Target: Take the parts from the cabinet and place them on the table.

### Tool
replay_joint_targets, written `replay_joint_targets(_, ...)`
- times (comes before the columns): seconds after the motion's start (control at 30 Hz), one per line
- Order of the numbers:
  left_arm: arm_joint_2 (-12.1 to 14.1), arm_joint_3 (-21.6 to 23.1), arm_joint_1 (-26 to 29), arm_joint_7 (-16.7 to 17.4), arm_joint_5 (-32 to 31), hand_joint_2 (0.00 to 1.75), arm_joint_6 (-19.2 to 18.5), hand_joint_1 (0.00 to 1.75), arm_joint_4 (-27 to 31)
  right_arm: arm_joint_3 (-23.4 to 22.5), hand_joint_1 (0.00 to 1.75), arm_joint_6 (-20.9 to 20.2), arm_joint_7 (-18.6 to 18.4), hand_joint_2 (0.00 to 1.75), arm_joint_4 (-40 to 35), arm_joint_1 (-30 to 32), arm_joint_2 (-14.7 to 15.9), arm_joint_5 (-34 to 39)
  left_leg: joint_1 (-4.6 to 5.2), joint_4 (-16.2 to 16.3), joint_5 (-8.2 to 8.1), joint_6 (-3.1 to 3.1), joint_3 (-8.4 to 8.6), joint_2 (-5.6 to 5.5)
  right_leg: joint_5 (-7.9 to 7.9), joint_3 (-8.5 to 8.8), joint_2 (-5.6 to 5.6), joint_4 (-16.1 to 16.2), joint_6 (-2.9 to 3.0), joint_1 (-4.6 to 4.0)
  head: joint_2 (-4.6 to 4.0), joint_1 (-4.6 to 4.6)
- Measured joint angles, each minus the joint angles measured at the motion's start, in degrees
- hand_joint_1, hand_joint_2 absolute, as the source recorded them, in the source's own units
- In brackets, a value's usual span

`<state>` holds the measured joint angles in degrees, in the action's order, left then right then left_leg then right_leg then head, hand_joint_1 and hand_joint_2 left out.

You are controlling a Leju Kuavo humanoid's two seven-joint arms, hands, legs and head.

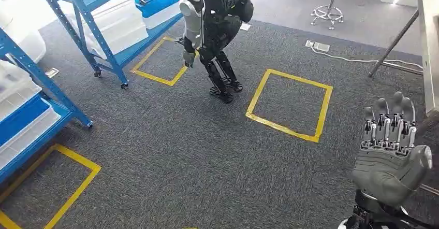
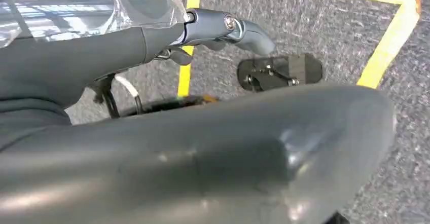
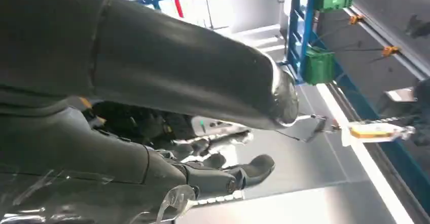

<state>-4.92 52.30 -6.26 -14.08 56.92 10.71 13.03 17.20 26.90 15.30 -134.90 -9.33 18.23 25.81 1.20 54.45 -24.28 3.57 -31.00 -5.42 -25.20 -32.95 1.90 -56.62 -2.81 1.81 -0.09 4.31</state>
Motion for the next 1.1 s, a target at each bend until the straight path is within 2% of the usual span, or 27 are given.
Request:
replay_joint_targets(0.03, 0.02, 0.0, 0.03, -0.04, 0.02, 0.0, -0.04, 0.0, 0.0, 0.0, 0.0, -0.86, -0.32, 0.0, 0.31, 0.35, 0.07, 0.3, -0.08, 0.0, 0.05, -0.09, -0.05, -0.24, -0.04, 0.02, -0.46, -0.02, 0.34, -0.24, 0.0, 0.0)
replay_joint_targets(0.07, 0.11, 0.0, 0.06, -0.04, 0.13, 0.0, -0.07, 0.0, -0.02, 0.0, 0.0, -1.67, -0.54, 0.0, 0.67, 0.45, 0.22, 0.59, -0.29, 0.35, -0.14, -0.22, -0.15, -0.58, 0.04, 0.12, -1.03, 0.11, 0.8, -0.01, 0.0, 0.0)
replay_joint_targets(0.1, 0.22, 0.0, 0.15, -0.07, 0.13, 0.0, -0.11, 0.0, 0.0, 0.0, 0.0, -1.96, -0.59, 0.0, 0.92, 0.5, 0.31, 0.68, -0.26, 1.47, -0.86, -0.46, -0.29, 0.86, 0.03, 0.32, -1.4, 0.18, 0.98, -0.08, 0.0, 0.02)
replay_joint_targets(0.13, 0.22, 0.0, 0.14, -0.11, 0.15, 0.0, -0.26, 0.0, 0.0, -0.06, 0.0, -2.27, -0.68, 0.0, 1.11, 0.61, 0.46, 0.76, -0.21, 4.44, -2.65, -0.93, -1.85, 2.94, -0.09, 0.42, -1.84, 0.18, 1.28, -0.09, -0.02, 0.04)
replay_joint_targets(0.17, 0.24, 0.0, 0.11, -0.15, 0.17, 0.0, -0.37, 0.0, 0.0, -0.11, 0.0, -2.56, -0.94, 0.0, 1.37, 0.79, 0.5, 0.76, -0.42, 9.6, -5.12, -1.35, -4.51, 4.03, -0.18, 0.42, -2.25, 0.18, 1.44, -0.22, -0.02, 0.02)
replay_joint_targets(0.23, 0.22, 0.0, 0.1, -0.15, 0.15, 0.0, -0.48, 0.0, 0.0, -0.18, 0.0, -3.69, -2.98, 0.0, 2.01, 1.35, 0.92, 0.68, -0.73, 18.89, -8.4, -1.59, -9.62, 4.49, -0.4, 0.42, -3.2, 0.17, 1.61, -0.4, 0.0, 0.04)
replay_joint_targets(0.27, 0.24, 0.02, 0.15, -0.15, 0.09, 0.0, -0.7, 0.0, 0.0, -0.2, 0.0, -4.68, -4.52, 0.0, 2.69, 1.84, 1.34, 0.52, -0.8, 20.41, -8.18, -1.58, -10.72, 4.49, -0.49, 0.46, -3.67, 0.17, 1.63, -0.46, -0.02, 0.02)
replay_joint_targets(0.3, 0.24, 0.06, 0.2, -0.13, -0.11, 0.0, -0.96, 0.0, 0.0, -0.2, 0.0, -6.1, -6.08, 0.0, 3.84, 2.42, 1.83, 0.5, -0.8, 19.17, -6.93, -1.42, -10.39, 4.5, -0.6, 0.58, -4.08, 0.17, 1.61, -0.53, 0.0, 0.02)
replay_joint_targets(0.33, 0.24, 0.11, 0.23, -0.13, -0.33, 0.0, -1.12, 0.0, 0.0, -0.2, 0.0, -7.48, -7.83, 0.0, 5.05, 3.1, 2.38, 0.63, -0.76, 15.11, -4.53, -1.13, -8.6, 4.52, -0.71, 0.73, -4.53, 0.17, 1.59, -0.6, 0.0, 0.02)
replay_joint_targets(0.37, 0.24, 0.15, 0.22, -0.02, -0.48, 0.0, -1.38, 0.0, 0.0, -0.2, 0.0, -9.29, -8.7, 0.0, 6.76, 3.75, 2.91, 1.27, -0.54, 8.76, -1.47, -0.61, -5.57, 4.96, -0.82, 0.98, -5.04, 0.18, 1.53, -0.67, 0.0, 0.02)
replay_joint_targets(0.4, 0.26, 0.22, 0.22, 0.07, -0.55, 0.0, -1.66, 0.0, 0.0, -0.24, 0.0, -11.3, -8.98, 0.0, 8.9, 4.4, 3.39, 2.6, -0.17, 2.81, 0.96, 0.08, -2.47, 6.39, -0.93, 1.22, -5.41, 0.26, 1.47, -0.7, 0.0, 0.02)
replay_joint_targets(0.43, 0.28, 0.33, 0.16, 0.15, -0.7, 0.0, -1.79, 0.0, 0.0, -0.31, 0.0, -12.92, -8.87, 0.0, 11.05, 5.07, 3.7, 4.05, 0.37, 0.32, 1.06, 0.39, -1.91, 7.88, -1.04, 1.49, -5.73, 0.35, 1.31, -0.77, 0.0, 0.0)
replay_joint_targets(0.5, 0.28, 0.83, -0.1, 0.46, -1.03, 0.0, -2.1, 0.0, 0.0, -0.42, 0.0, -16.35, -7.34, 0.0, 17.48, 6.36, 4.02, 8.49, 0.55, 0.05, 0.95, 0.45, -1.98, 7.11, -1.18, 1.67, -6.18, 0.7, 0.6, -0.63, 0.0, 0.02)
replay_joint_targets(0.57, 0.26, 1.27, -0.13, 0.55, -1.33, 0.0, -2.36, 0.0, 0.0, -0.39, 0.0, -18.84, -5.44, 0.0, 24.28, 6.98, 3.98, 12.66, 0.7, -0.82, 0.98, 0.68, -1.55, 5.97, -1.24, 2.63, -7.37, 1.68, -0.13, -0.63, 0.0, 0.02)
replay_joint_targets(0.6, 0.15, 1.33, 0.03, 0.63, -1.44, 0.0, -2.45, 0.0, 0.0, -0.41, 0.0, -20.13, -4.23, 0.0, 28.4, 7.43, 3.98, 14.69, -0.18, -2.22, 2.28, 0.93, 0.09, 5.54, -1.39, 3.06, -6.95, 1.63, -0.48, -0.75, 0.0, 0.01)
replay_joint_targets(0.63, 0.13, 1.44, 0.1, 0.66, -1.51, 0.0, -2.54, 0.0, 0.0, -0.39, 0.0, -21.36, -3.3, 0.0, 32.34, 7.47, 3.98, 16.01, -0.03, -2.68, 2.31, 0.93, 0.52, 4.85, -2.37, 2.62, -5.0, 0.16, -0.62, -0.79, 0.0, -0.05)
replay_joint_targets(0.67, 0.2, 1.53, -0.07, 0.87, -1.57, 0.0, -2.56, 0.0, -0.02, -0.37, 0.0, -22.23, -2.77, 0.0, 35.76, 7.42, 3.98, 16.96, -0.14, -2.68, 2.51, 1.1, 0.5, 4.64, -4.28, 0.72, -3.59, -3.43, -0.65, -0.66, 0.0, -0.07)
replay_joint_targets(0.7, 0.15, 1.66, -0.22, 0.98, -1.73, 0.0, -2.69, 0.0, -0.02, -0.33, 0.0, -22.92, -2.68, 0.0, 41.46, 7.5, 3.98, 18.31, -0.08, -2.66, 2.5, 1.12, 0.49, 3.93, -6.37, -2.06, -2.77, -8.4, -0.68, -0.66, 0.0, -0.09)
replay_joint_targets(0.73, 0.02, 1.9, -0.33, 1.09, -1.99, 0.0, -2.86, 0.0, 0.0, -0.17, 0.0, -23.12, -2.93, 0.0, 45.48, 7.59, 3.74, 19.19, 0.06, -2.6, 2.46, 1.18, 0.36, 3.31, -7.77, -4.73, -2.53, -12.89, -0.74, -0.65, 0.0, -0.11)
replay_joint_targets(0.77, -0.09, 2.32, -0.33, 1.33, -2.14, 0.0, -2.91, 0.0, 0.0, 0.3, 0.0, -23.9, -2.95, 0.0, 51.42, 7.67, 3.28, 19.84, 0.19, -2.54, 2.44, 1.2, 0.34, 2.64, -7.84, -6.57, -2.5, -15.32, -0.73, -0.66, 0.0, -0.09)
replay_joint_targets(0.8, -0.11, 2.62, -0.24, 1.4, -2.32, 0.0, -2.95, 0.0, -0.02, 0.64, 0.0, -24.26, -3.08, 0.0, 55.61, 7.7, 2.97, 20.28, 0.27, -2.54, 2.39, 1.24, 0.44, 2.0, -6.52, -6.82, -2.49, -14.56, -0.68, -0.67, 0.0, -0.11)
replay_joint_targets(0.83, -0.11, 2.82, -0.17, 1.42, -2.38, 0.0, -2.95, 0.0, -0.02, 1.05, 0.0, -24.35, -3.3, 0.0, 60.54, 7.72, 2.38, 20.65, 0.29, -2.49, 2.29, 1.3, 0.52, 1.34, -4.11, -5.78, -2.48, -11.24, -0.6, -0.64, 0.0, -0.11)
replay_joint_targets(0.9, -0.11, 2.91, -0.14, 1.55, -2.45, 0.0, -2.93, 0.0, -0.02, 1.9, 0.0, -23.64, -4.75, 0.0, 69.24, 8.01, 1.29, 20.89, 0.28, -1.91, 1.81, 0.95, 0.63, 0.1, 1.8, -0.84, -1.8, 0.33, -0.57, -0.4, 0.0, -0.11)
replay_joint_targets(0.93, -0.04, 2.95, -0.11, 1.55, -2.45, 0.0, -2.91, 0.0, -0.02, 2.32, 0.0, -22.88, -5.64, 0.0, 73.1, 8.12, 0.65, 20.85, 0.38, -1.79, 1.52, 0.61, 0.59, -0.09, 1.45, -0.64, -0.92, 0.79, -0.04, -0.58, 0.0, -0.07)
replay_joint_targets(0.97, -0.04, 3.04, -0.2, 1.57, -2.51, 0.0, -2.86, 0.0, -0.02, 2.79, 0.0, -22.23, -6.36, 0.0, 76.4, 7.79, -0.04, 20.64, 0.71, -1.22, 0.92, 0.38, 0.31, -0.38, 1.56, -0.5, -0.96, 1.74, 0.3, -0.49, 0.0, -0.07)
replay_joint_targets(1.07, -0.04, 3.61, -0.19, 1.66, -2.51, 0.0, -2.78, 0.0, -0.02, 4.0, 0.0, -19.44, -10.52, 0.0, 84.46, 7.32, -1.77, 18.62, 0.48, -1.12, 0.26, 0.42, 0.46, -0.48, 1.11, -0.25, -1.25, 1.39, 1.15, -0.81, 0.0, -0.07)
replay_joint_targets(1.1, 0.09, 3.87, -0.18, 1.81, -2.51, 0.0, -2.65, 0.0, -0.02, 4.72, 0.0, -18.4, -13.02, 0.0, 86.74, 7.02, -2.77, 17.06, 0.29, -0.47, -0.27, 0.09, 0.23, 0.13, 1.18, -0.05, -1.66, 1.5, 1.47, -0.55, 0.0, -0.11)
